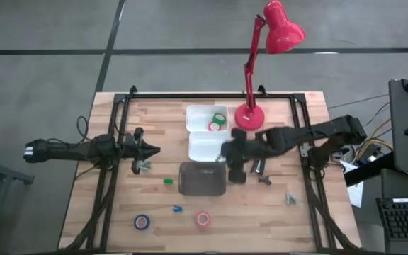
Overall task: Pick and place Stapler, Stapler remover, tape
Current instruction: Put the pink tape into the top white bin
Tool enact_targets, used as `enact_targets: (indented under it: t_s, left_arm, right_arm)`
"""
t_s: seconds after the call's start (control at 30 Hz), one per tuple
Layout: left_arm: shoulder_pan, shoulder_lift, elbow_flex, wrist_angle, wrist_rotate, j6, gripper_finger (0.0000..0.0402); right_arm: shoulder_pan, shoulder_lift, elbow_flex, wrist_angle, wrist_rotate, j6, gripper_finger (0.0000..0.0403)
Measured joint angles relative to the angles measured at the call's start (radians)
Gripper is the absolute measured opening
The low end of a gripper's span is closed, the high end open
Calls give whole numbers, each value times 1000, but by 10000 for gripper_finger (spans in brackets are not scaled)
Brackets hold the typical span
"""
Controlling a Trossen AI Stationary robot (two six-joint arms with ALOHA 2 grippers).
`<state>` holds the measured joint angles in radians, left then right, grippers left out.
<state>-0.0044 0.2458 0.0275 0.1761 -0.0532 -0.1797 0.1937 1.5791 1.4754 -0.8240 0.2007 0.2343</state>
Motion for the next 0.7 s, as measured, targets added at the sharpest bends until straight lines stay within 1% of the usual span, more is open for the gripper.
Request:
enact_targets:
  t_s: [0.17, 0.3, 0.47, 0.57, 0.67, 0.7]
  left_arm:
    - [0, 0, 0, 0, 0, 0, 30]
    - [0, 0, 0, 3, 0, 0, 30]
    - [0, 2, 0, 4, 0, 0, 30]
    - [0, 3, 0, 2, 0, 0, 30]
    - [0, 5, 0, 2, 0, 0, 30]
    - [0, 5, 0, 2, 0, 0, 30]
  right_arm:
    - [84, 20, -57, 195, 1, -62, 124]
    - [125, 61, -78, 279, -1, -91, 123]
    - [150, 125, -75, 335, -2, -104, 128]
    - [161, 179, -65, 389, -47, -111, 130]
    - [164, 237, -34, 415, -131, -109, 127]
    - [164, 260, -21, 416, -143, -110, 125]
